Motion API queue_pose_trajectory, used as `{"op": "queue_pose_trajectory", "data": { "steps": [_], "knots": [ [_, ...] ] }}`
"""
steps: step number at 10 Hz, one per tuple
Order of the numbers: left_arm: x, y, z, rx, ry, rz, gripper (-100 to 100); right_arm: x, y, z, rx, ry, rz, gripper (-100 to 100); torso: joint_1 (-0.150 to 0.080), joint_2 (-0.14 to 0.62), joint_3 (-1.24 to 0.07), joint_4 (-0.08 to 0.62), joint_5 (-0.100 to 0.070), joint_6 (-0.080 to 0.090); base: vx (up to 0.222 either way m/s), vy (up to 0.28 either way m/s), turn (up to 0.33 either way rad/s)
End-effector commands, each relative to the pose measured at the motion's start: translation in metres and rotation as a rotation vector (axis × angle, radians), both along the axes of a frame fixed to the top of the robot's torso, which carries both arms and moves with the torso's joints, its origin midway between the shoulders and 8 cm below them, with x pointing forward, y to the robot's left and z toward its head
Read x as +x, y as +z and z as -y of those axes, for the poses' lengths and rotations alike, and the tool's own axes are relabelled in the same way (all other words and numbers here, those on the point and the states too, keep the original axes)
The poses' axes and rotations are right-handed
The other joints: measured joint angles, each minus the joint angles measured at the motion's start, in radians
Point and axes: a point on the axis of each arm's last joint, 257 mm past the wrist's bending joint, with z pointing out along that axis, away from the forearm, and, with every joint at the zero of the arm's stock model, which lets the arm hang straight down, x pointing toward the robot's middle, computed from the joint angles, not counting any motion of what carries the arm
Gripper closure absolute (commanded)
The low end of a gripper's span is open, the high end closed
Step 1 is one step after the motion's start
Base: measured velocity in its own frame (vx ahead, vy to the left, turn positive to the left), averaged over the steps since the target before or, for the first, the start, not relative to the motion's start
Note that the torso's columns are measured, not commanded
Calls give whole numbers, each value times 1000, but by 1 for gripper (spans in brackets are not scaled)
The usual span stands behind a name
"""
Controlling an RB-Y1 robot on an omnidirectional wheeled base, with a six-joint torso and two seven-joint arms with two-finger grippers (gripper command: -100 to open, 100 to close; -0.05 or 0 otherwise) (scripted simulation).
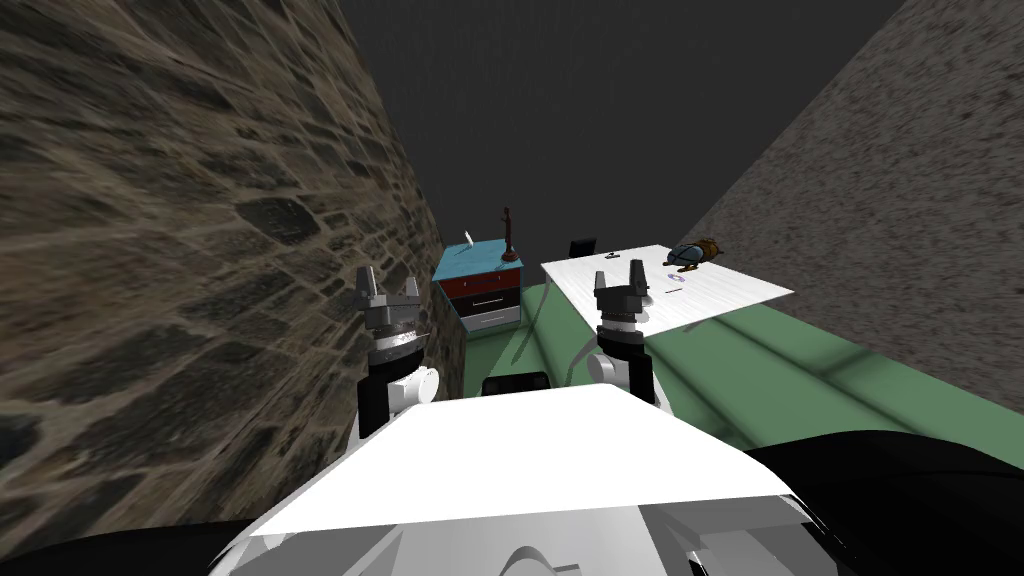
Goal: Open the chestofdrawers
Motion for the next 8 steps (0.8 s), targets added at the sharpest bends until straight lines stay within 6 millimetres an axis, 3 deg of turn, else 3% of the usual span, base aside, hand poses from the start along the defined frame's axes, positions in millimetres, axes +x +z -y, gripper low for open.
{"op": "queue_pose_trajectory", "data": {
  "steps": [1,8],
  "knots": [
    [0,0,0,0,0,0,0,0,0,0,0,0,0,0,0,40,-82,41,0,0,0,0,0],
    [0,0,0,0,0,0,0,0,0,0,0,0,0,0,0,544,-1087,544,0,0,0,0,0]
  ]
}}
